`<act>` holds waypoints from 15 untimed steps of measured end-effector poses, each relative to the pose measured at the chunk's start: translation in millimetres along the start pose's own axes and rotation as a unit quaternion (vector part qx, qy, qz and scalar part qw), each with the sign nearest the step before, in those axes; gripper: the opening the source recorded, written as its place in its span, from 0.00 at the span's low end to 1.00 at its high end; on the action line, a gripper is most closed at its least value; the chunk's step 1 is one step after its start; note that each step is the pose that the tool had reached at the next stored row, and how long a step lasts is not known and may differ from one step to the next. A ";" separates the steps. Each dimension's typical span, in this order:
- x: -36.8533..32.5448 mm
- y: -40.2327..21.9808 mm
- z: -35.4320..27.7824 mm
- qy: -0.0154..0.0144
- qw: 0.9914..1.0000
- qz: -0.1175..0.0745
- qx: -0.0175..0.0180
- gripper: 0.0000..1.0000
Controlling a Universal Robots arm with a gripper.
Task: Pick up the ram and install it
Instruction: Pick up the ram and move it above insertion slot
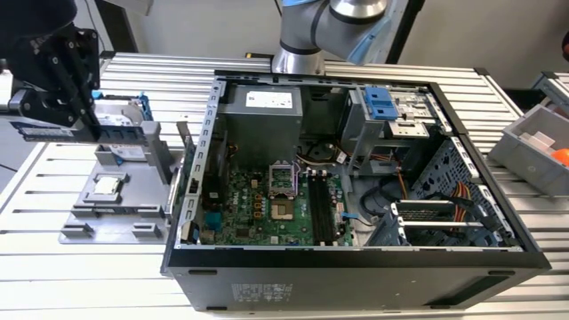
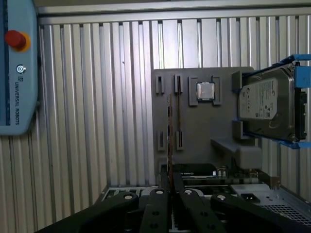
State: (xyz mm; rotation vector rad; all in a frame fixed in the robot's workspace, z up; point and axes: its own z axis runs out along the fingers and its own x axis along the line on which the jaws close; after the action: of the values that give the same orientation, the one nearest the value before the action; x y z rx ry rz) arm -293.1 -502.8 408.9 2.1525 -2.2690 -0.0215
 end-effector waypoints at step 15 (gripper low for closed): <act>-0.5 -9.3 -0.2 0.000 1.000 0.000 0.000 0.00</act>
State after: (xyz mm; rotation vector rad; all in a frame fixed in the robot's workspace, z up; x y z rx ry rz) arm -283.8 -502.8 408.9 2.1524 -2.2691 -0.0215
